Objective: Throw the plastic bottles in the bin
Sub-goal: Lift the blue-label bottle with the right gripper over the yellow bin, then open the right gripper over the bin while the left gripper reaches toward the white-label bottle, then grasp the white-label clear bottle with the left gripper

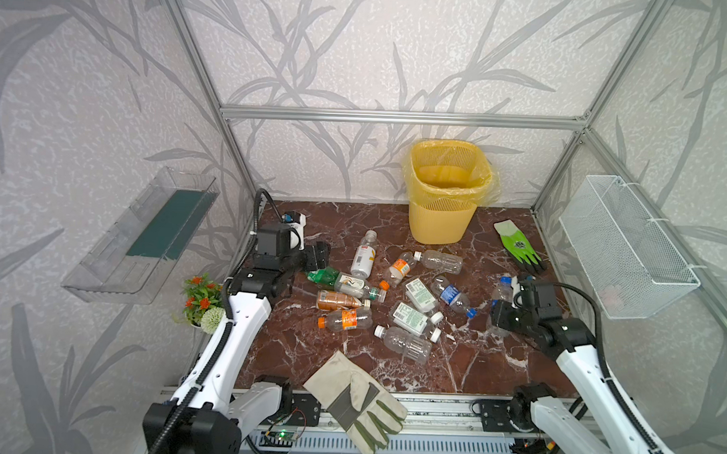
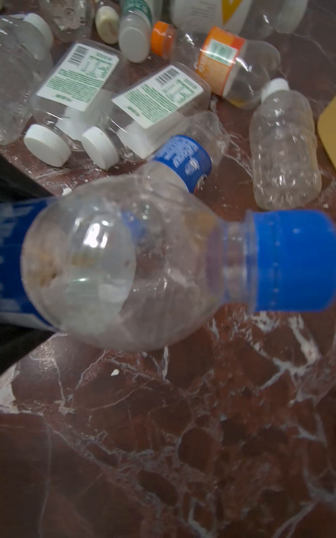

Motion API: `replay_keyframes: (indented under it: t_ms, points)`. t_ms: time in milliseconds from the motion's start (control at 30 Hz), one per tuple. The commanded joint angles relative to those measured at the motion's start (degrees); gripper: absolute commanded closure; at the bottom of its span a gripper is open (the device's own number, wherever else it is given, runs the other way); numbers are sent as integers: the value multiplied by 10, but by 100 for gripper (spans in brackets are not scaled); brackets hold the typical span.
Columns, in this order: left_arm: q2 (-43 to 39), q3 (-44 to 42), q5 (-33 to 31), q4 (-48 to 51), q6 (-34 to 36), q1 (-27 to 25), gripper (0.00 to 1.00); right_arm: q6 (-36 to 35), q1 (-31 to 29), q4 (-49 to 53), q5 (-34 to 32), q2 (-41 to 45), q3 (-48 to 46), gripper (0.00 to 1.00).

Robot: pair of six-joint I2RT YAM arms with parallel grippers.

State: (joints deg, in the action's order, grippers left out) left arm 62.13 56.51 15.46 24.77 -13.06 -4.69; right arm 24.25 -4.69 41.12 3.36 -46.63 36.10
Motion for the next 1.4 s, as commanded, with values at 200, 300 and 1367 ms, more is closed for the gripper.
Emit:
replay_keyframes:
  t_ms: [200,300,1367]
  points:
    - [7,1,10,-7,-1,-4,15,-21,30,-93,103,-103,178,48]
    - [18,4,11,-7,-8,-7,15,2,29,-141,156,-209,412,48]
    - [466,261,-107,18,0,-144,11,-25,67,-161,147,-116,171,0]
